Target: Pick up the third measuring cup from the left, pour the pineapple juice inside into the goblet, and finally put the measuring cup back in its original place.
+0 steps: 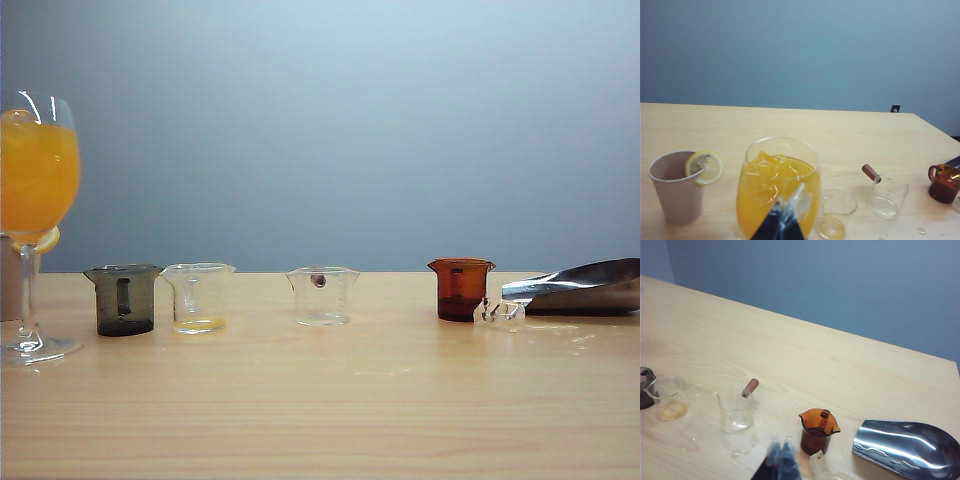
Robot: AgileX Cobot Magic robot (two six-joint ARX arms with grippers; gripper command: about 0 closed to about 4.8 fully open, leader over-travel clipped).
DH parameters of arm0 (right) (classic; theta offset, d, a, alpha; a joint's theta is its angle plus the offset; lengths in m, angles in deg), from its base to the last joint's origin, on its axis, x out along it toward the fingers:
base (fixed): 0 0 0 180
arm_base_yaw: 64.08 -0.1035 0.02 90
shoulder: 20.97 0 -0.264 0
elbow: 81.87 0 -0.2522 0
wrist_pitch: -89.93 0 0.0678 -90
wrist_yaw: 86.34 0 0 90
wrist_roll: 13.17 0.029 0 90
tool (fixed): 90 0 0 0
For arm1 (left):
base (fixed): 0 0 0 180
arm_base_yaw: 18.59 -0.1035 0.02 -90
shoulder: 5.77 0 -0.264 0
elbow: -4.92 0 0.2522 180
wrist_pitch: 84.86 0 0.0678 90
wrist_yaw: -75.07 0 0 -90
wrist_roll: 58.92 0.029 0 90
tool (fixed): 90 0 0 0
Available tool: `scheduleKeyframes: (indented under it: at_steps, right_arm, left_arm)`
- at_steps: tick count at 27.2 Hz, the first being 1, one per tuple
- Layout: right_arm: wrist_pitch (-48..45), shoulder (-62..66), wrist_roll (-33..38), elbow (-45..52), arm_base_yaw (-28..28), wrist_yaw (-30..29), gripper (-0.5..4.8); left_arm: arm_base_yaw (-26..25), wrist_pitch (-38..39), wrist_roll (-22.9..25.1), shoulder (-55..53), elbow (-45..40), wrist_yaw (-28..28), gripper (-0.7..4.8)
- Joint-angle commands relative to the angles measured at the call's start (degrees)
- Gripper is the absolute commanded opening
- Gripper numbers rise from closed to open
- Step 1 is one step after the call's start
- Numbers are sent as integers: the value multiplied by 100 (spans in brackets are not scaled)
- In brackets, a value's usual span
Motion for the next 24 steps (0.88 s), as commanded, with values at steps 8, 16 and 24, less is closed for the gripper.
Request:
scheduleKeyframes:
  at_steps: [8,16,24]
  right_arm:
    - [-57,-9,9,-11,0,-7,-1]
    - [-59,-7,9,-11,-2,-9,-1]
    - [-57,-9,9,-11,0,-7,-1]
  left_arm:
    - [-214,-1276,17,-4,-881,133,-6]
    - [-859,-1259,22,-4,-986,118,-6]
    - [-909,-1554,26,-2,-1381,142,-6]
